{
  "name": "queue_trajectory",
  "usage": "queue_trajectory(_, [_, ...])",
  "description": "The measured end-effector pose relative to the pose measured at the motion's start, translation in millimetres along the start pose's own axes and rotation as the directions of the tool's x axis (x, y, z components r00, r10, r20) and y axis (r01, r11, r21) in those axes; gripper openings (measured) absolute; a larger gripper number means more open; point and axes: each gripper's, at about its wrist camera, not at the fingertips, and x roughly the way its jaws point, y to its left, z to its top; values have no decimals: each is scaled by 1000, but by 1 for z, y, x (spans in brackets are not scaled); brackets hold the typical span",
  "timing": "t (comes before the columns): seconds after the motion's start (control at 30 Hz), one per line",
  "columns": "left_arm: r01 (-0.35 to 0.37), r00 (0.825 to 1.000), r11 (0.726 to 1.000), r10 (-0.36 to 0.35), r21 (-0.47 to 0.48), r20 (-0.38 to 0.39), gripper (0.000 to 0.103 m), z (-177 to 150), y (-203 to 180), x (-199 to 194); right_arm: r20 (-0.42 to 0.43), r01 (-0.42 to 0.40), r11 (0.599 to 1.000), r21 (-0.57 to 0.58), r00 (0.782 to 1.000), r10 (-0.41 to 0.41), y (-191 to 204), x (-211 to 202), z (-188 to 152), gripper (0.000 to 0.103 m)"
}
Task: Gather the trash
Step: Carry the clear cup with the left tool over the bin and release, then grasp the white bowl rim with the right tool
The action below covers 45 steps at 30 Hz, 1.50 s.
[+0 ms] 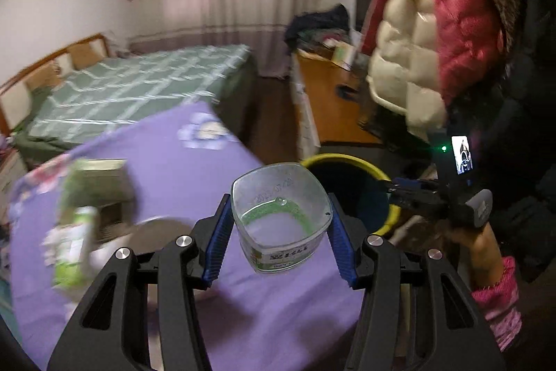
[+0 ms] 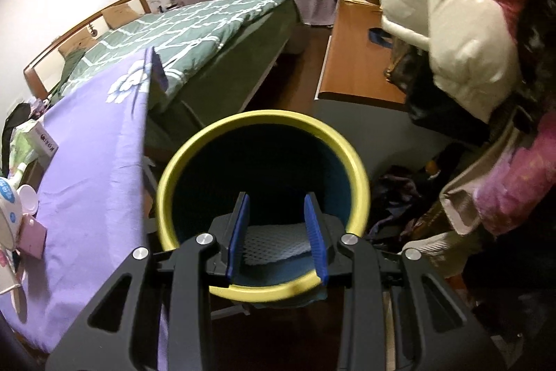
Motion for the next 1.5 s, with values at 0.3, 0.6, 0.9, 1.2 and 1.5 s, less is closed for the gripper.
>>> queue_trajectory(0.3, [103,986,994,-97,37,-132,52,20,-69,139,15,13,999,45,1000,-14,-40,-4,-8,31])
queue_trajectory(0.6, [106,967,994,-99,19,-236,52,17,-95,224,-13,14,996,83,1000,-13,-61,8,-12,31])
queue_trajectory(0.9, [68,973,998,-63,14,-221,68,13,-88,211,-25,13,994,107,1000,-11,-67,14,-14,35])
queue_trajectory(1.2, [28,995,999,-31,-28,-95,75,22,-53,108,-30,-24,998,57,999,26,-35,9,-20,35])
queue_trajectory(1.5, [-177,982,971,184,-159,34,80,-5,40,-8,-39,-137,988,-78,990,134,44,0,-25,35])
